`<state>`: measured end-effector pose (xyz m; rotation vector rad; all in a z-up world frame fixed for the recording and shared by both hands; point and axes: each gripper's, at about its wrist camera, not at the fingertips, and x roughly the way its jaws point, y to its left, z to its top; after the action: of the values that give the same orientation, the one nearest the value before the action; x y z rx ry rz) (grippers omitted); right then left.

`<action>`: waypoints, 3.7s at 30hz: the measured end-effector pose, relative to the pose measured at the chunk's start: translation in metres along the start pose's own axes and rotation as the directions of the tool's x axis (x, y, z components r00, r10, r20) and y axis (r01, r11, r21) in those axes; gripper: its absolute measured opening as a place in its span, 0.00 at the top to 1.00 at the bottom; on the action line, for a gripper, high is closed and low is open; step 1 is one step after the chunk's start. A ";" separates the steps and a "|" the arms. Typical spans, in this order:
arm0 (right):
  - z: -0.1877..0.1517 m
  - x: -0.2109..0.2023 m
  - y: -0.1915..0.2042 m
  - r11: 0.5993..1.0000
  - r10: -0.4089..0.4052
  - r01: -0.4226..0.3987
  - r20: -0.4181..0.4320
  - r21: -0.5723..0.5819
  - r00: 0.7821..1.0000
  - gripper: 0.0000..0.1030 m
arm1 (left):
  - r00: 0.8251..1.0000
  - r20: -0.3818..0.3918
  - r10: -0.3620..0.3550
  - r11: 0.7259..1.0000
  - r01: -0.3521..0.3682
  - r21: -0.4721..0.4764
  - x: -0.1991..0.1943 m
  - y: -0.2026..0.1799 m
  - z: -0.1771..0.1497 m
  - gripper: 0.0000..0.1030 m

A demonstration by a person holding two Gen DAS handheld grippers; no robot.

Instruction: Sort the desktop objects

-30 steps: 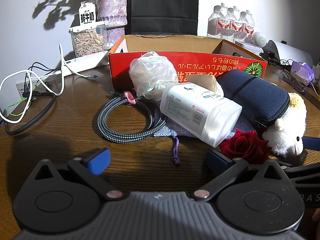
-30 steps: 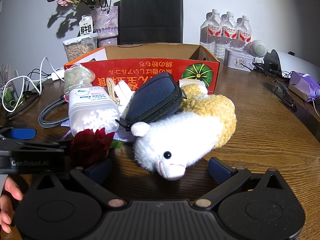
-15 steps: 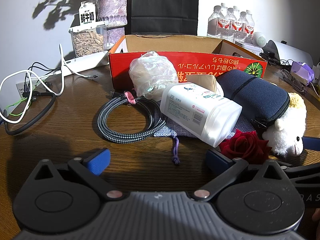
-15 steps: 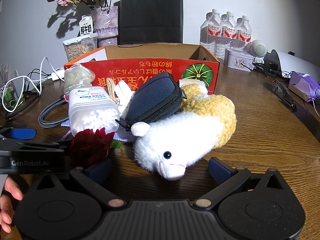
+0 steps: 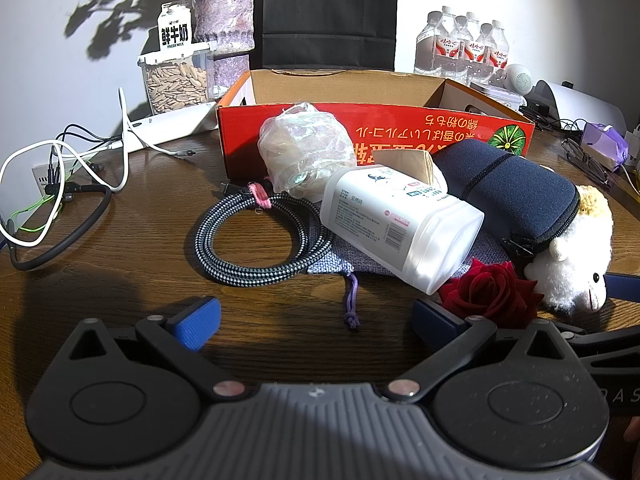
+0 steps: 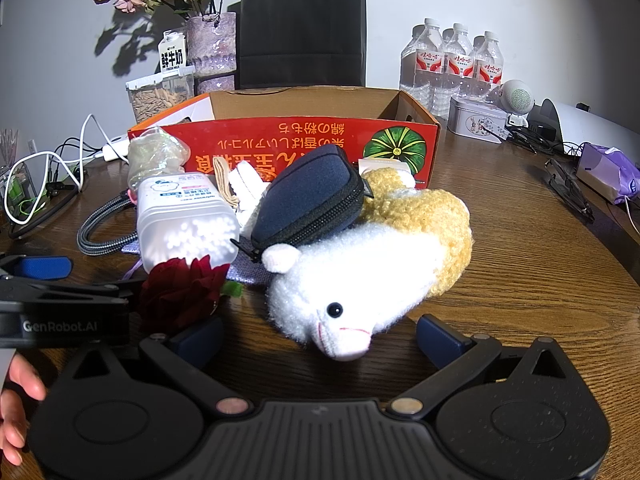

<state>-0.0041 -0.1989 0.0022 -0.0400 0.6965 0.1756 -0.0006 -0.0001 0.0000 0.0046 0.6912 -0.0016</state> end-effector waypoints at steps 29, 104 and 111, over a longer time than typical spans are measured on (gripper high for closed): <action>-0.006 -0.052 -0.004 0.994 0.088 -0.080 0.114 -0.069 0.990 0.06 | 0.992 0.112 -0.065 0.998 0.063 0.020 -0.040 0.007 0.000 0.00; -0.036 -0.077 -0.070 0.998 -0.029 0.026 0.040 0.062 0.999 0.49 | 0.975 0.221 -0.029 0.990 -0.003 0.142 -0.096 0.006 -0.014 0.17; -0.053 -0.087 -0.033 0.996 0.013 -0.012 0.005 -0.084 1.000 0.36 | 0.976 0.197 0.088 0.982 -0.118 0.149 -0.085 -0.005 -0.052 0.18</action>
<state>-0.0974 -0.2490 0.0168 -0.1154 0.6841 0.2169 -0.0995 -0.0047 0.0136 0.1925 0.4973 0.0422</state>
